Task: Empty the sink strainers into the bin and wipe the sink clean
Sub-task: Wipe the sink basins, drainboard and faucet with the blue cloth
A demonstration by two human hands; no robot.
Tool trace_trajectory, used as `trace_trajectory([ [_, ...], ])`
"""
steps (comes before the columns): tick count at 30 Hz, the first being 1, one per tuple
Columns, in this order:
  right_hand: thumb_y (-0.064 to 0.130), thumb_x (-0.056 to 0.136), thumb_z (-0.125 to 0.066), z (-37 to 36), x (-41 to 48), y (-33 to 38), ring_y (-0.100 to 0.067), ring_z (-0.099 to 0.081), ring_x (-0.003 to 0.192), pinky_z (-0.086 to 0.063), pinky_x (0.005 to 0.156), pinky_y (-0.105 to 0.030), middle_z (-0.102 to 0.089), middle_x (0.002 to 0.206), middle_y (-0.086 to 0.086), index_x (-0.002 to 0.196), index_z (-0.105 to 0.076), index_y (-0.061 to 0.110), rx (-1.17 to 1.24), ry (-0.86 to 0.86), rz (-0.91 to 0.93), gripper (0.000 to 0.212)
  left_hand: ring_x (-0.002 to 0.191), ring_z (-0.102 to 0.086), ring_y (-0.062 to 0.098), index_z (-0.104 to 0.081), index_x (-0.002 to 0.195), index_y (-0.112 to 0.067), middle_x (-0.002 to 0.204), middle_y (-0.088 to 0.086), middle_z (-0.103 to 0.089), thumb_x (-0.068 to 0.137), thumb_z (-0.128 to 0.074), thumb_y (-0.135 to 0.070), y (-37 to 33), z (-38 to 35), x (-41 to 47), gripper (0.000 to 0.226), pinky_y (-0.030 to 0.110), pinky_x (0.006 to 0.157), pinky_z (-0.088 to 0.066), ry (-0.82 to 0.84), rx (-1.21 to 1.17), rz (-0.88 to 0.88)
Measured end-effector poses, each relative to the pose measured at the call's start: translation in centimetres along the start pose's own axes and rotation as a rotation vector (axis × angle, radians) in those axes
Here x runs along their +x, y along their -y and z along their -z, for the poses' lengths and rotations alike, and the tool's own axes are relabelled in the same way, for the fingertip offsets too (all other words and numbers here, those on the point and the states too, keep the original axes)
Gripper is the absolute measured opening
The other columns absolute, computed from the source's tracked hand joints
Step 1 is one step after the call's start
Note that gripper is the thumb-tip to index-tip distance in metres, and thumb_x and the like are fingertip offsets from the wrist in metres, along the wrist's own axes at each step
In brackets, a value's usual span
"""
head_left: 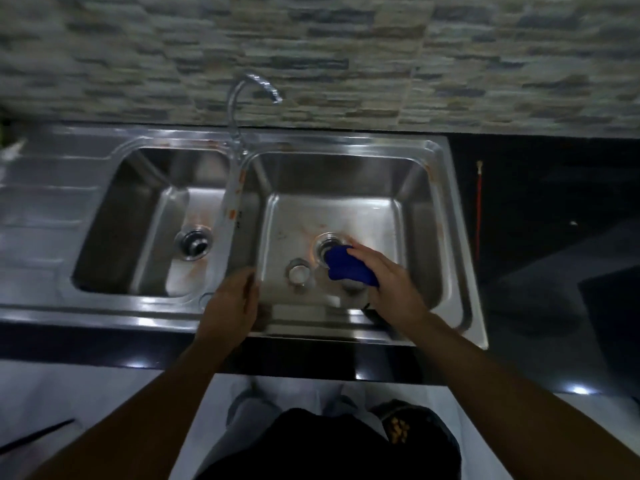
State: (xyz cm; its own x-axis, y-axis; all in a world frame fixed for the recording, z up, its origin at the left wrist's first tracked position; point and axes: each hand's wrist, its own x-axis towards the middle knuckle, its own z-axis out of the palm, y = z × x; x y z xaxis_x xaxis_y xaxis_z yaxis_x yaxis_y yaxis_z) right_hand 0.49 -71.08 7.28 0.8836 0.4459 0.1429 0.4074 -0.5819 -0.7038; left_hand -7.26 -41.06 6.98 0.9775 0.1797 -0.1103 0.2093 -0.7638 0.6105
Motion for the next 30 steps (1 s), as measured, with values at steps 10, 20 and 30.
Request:
trace_trajectory([
  [10, -0.018, 0.077, -0.056, -16.6, 11.0, 13.2, -0.021, -0.044, 0.139, -0.024, 0.117, -0.013, -0.049, 0.149, -0.009, 0.138, -0.057, 0.009, 0.078, -0.125, -0.198, 0.066, 0.115, -0.06, 0.029, -0.055, 0.136, -0.016, 0.134, 0.01, -0.059, 0.101, -0.048, -0.021, 12.7, 8.5, 0.3, 0.036, 0.043, 0.096, -0.052, 0.042, 0.107, 0.091],
  [20, 0.029, 0.099, -0.047, -26.9, 10.3, 18.5, -0.024, 0.002, 0.155, -0.023, 0.125, -0.042, -0.002, 0.168, -0.008, 0.159, -0.013, 0.011, -0.278, 0.143, -0.373, 0.072, 0.111, -0.062, 0.023, -0.063, 0.127, -0.018, 0.122, 0.005, -0.069, 0.101, -0.045, -0.04, 19.2, 9.8, 4.4, 0.039, 0.04, 0.104, -0.046, 0.211, 0.282, -0.037],
  [30, 0.027, 0.107, -0.032, -26.4, 23.4, 12.4, -0.033, -0.004, 0.154, -0.022, 0.124, -0.042, -0.002, 0.166, -0.018, 0.158, -0.011, 0.005, -0.318, 0.053, -0.391, 0.06, 0.098, -0.06, 0.02, -0.066, 0.118, -0.025, 0.111, -0.003, -0.067, 0.098, -0.043, -0.036, 19.6, 9.6, 5.1, 0.032, 0.035, 0.085, -0.052, 0.257, 0.276, -0.074],
])
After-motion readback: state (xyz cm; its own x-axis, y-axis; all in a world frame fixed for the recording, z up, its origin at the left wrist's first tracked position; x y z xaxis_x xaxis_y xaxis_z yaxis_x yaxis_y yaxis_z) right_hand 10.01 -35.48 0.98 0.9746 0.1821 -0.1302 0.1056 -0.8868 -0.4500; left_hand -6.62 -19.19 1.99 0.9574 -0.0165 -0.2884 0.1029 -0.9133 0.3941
